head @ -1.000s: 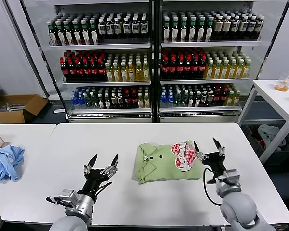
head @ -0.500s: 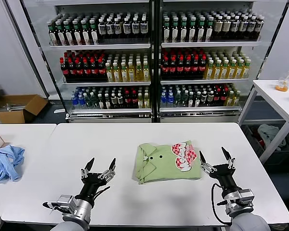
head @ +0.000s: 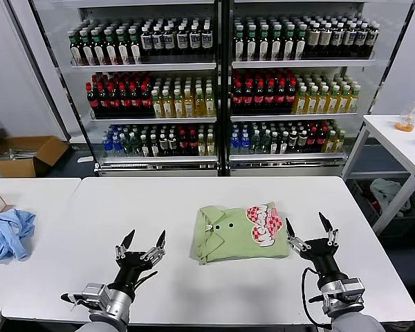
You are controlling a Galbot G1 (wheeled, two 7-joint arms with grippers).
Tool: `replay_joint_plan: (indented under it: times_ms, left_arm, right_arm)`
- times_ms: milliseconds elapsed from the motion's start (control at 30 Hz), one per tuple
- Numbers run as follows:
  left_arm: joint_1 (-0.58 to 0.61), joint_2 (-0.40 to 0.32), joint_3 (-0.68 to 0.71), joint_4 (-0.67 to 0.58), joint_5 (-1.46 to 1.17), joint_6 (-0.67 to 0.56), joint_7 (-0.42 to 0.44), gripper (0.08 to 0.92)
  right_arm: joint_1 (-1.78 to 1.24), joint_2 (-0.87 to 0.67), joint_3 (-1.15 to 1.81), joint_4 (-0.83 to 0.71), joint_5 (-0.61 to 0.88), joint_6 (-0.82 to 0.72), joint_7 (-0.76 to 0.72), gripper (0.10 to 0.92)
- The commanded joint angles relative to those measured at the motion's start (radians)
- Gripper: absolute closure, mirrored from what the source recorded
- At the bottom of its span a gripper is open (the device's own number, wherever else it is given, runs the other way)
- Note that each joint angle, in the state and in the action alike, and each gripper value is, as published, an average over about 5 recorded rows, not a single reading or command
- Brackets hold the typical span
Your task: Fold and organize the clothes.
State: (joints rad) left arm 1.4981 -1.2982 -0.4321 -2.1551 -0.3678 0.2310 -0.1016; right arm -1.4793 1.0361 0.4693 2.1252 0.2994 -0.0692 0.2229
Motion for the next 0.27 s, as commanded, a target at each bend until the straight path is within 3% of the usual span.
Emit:
replay_joint_plan:
  times_ms: [33, 267]
  left_arm:
    - [0.001, 0.002, -0.001, 0.005, 0.003, -0.001, -0.001, 0.177]
    - [-0.004, 0.005, -0.004, 0.011, 0.003, -0.002, -0.002, 0.177]
  right_arm:
    - [0.001, 0.001, -0.001, 0.011, -0.009, -0.009, 0.010, 0.203]
    - [0.019, 0.001, -0.003, 0.009, -0.001, -0.047, 0.012, 0.203]
